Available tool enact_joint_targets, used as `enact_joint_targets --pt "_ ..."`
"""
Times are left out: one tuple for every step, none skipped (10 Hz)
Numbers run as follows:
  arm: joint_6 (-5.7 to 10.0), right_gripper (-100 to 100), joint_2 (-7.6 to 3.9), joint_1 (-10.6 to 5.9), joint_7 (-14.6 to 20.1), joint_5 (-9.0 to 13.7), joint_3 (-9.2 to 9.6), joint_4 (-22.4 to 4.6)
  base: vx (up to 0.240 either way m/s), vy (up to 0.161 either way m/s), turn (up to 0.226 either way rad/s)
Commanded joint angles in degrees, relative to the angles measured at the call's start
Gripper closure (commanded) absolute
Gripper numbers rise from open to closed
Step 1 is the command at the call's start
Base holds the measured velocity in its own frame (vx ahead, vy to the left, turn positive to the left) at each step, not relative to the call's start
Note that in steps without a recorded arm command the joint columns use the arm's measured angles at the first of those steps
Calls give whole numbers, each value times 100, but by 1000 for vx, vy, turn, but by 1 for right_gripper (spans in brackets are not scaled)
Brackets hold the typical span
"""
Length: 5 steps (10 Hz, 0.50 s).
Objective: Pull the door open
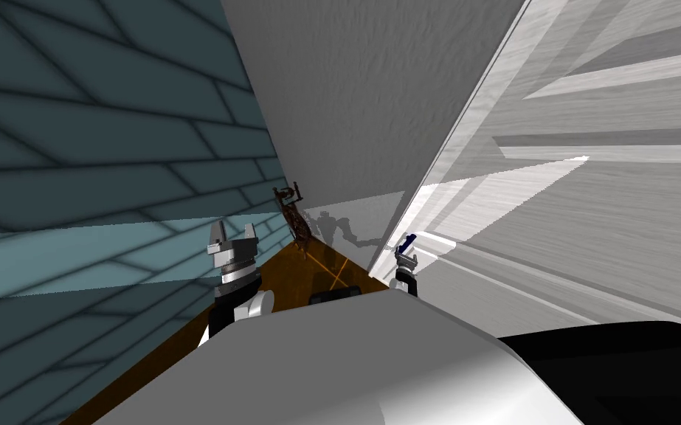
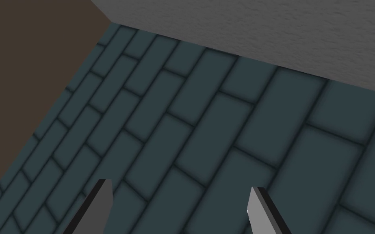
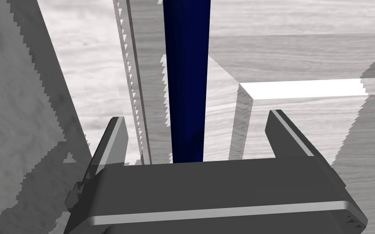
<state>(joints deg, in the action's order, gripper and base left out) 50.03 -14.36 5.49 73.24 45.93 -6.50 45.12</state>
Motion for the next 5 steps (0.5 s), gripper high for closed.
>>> enact_joint_targets --pt "-6 -100 -140 125 204 -21 136 29 156 -9 -141" --pt "-4 -100 -186 164 271 -28 182 35 151 -8 -114" --pt "-2 -100 -270 235 392 -41 265 44 165 -11 -114" --pt "-1 -100 -340 295 493 -53 335 52 162 -31 -126" --pt "1 -100 -414 359 600 -64 408 60 207 -71 -108"
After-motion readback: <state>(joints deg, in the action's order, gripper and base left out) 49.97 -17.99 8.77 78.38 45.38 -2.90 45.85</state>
